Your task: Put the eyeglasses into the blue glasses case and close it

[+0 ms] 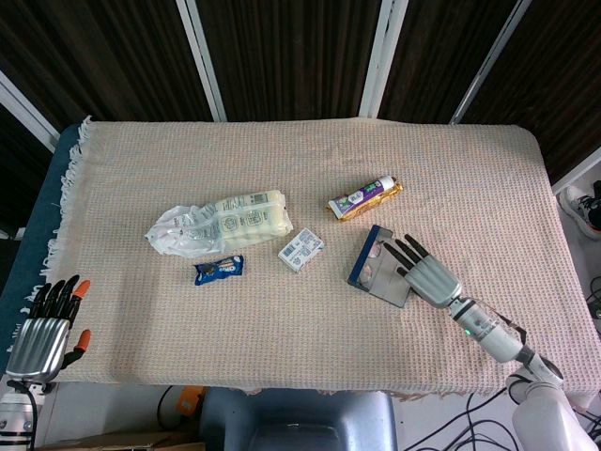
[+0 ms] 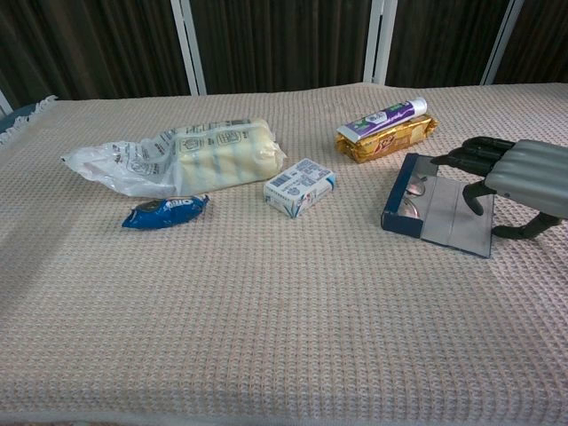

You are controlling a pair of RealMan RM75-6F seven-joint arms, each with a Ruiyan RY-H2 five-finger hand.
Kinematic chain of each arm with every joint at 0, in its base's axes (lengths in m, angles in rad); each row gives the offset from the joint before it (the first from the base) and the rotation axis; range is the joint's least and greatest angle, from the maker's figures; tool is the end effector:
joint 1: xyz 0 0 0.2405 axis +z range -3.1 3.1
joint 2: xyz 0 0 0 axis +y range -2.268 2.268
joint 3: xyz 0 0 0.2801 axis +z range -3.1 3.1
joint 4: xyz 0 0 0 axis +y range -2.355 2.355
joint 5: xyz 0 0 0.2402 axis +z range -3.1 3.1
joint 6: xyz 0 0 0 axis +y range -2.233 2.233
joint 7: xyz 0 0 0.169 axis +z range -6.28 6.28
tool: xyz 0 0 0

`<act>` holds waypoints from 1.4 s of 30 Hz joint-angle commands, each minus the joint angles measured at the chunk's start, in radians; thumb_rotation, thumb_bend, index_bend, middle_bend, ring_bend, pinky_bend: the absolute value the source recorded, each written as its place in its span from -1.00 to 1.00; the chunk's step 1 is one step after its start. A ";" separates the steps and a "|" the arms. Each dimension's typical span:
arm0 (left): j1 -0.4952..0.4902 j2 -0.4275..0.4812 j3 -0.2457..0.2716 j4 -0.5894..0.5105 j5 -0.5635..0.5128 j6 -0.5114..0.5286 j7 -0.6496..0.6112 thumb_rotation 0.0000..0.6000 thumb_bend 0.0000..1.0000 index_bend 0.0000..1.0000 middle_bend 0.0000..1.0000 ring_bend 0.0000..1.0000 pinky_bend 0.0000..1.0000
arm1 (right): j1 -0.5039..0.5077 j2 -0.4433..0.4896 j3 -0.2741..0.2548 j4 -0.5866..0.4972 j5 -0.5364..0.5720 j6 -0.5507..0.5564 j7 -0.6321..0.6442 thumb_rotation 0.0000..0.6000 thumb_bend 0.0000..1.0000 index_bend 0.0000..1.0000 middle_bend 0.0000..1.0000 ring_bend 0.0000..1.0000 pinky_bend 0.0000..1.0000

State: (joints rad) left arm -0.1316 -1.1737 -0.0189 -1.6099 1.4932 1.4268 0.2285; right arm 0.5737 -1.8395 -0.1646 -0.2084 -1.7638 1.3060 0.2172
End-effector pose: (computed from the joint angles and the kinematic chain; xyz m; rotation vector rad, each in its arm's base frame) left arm -0.3362 0.2177 0.1086 -1.5197 -0.8003 -0.7530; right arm -0.3436 -0.3926 -0.0164 2.0770 -0.1751 0.6742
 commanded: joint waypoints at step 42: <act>0.018 -0.024 -0.020 0.008 -0.015 0.052 0.051 1.00 -0.22 -1.00 -1.00 -0.96 -0.87 | 0.077 -0.108 0.087 -0.005 0.084 -0.017 -0.060 1.00 -0.05 0.26 -0.81 -1.00 -0.98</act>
State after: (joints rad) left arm -0.1137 -1.1980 -0.0387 -1.6023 1.4785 1.4789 0.2796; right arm 0.6491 -1.9463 -0.0789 -0.2131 -1.6806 1.2891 0.1583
